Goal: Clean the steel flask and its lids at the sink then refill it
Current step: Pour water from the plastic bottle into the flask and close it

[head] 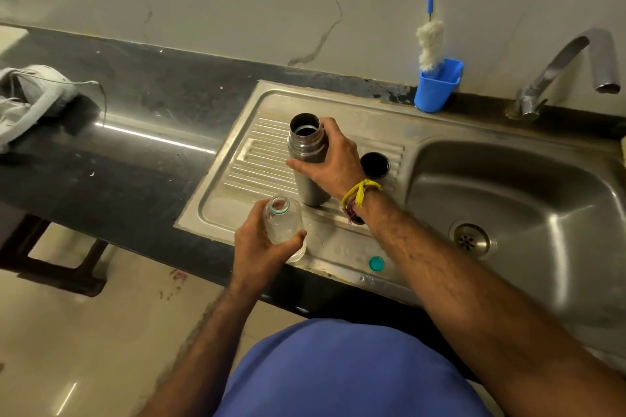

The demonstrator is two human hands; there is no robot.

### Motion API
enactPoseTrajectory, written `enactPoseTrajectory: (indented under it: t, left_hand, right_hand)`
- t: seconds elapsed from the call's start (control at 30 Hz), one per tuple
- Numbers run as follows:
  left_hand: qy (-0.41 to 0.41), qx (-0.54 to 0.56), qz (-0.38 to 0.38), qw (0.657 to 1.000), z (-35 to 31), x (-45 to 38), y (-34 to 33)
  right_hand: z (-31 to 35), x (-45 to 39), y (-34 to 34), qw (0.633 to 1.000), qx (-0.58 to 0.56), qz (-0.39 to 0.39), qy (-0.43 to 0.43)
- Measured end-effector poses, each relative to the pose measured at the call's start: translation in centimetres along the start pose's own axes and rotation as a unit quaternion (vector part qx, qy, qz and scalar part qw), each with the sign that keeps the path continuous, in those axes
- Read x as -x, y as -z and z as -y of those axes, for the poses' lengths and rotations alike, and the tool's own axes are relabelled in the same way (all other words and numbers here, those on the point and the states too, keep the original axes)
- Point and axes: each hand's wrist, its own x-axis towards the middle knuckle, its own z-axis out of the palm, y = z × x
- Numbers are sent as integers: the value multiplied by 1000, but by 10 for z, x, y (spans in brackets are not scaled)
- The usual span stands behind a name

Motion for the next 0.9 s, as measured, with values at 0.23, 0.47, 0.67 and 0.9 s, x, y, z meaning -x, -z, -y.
enactPoseTrajectory:
  t: [0.23,0.47,0.67,0.9]
  left_hand:
    - [-36,-31,3,999,-21,-11,-4]
    - [-108,-30,30,993,-75,-38,-41]
    - [-166,-55,110,978,-119,-45,-93]
    - [-237,-141,211,938,-148,-42,-149]
  right_hand:
    - [42,19,54,974,-142,-173,33]
    - [28,64,152,970,-84,-221,54]
    - [-38,137,192,967,12,-252,-28]
    - [-75,184,205,968,79,-229,-68]
